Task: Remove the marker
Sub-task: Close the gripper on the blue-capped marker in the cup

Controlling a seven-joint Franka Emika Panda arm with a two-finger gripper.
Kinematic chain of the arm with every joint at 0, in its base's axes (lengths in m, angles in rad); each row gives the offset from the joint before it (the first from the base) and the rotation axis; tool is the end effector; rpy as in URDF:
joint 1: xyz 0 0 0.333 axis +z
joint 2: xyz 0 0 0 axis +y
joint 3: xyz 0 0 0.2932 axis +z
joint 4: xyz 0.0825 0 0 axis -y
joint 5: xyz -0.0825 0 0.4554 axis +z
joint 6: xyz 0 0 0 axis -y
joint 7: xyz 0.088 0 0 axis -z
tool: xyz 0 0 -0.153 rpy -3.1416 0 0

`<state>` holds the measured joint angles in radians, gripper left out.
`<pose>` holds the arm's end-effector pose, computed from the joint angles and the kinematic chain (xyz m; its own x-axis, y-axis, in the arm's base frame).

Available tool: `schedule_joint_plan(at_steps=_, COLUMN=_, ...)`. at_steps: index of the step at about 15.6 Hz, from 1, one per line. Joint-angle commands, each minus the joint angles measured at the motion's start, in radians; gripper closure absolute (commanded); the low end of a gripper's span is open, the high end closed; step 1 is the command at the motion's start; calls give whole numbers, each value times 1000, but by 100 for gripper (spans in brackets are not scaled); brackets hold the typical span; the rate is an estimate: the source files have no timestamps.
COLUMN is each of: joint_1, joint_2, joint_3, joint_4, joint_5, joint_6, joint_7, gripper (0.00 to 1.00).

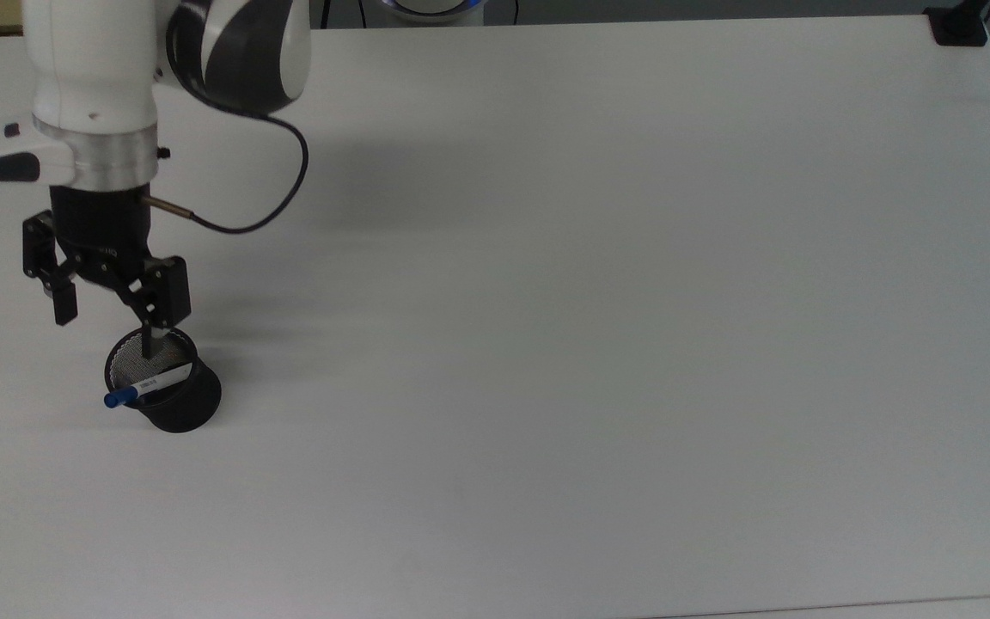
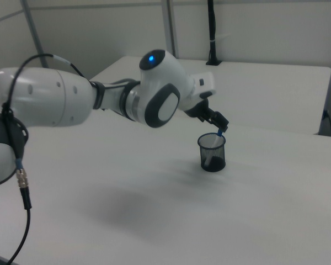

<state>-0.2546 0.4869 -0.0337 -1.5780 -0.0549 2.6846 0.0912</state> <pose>0.7783 -0.2268 0.3369 0.7705 -0.2593 0.5824 -0.3265 -0.9451 0.0111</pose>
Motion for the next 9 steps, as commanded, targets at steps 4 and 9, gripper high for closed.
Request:
schedule_joint_plan(at_steps=4, joint_1=3, joint_2=110, joint_3=-11, joint_4=24, joint_5=-34, joint_6=190, joint_7=27, gripper=12)
schedule_joint_plan(at_steps=9, joint_1=8, joint_2=144, joint_3=-11, joint_4=42, joint_5=-34, joint_6=231, joint_7=30, gripper=45)
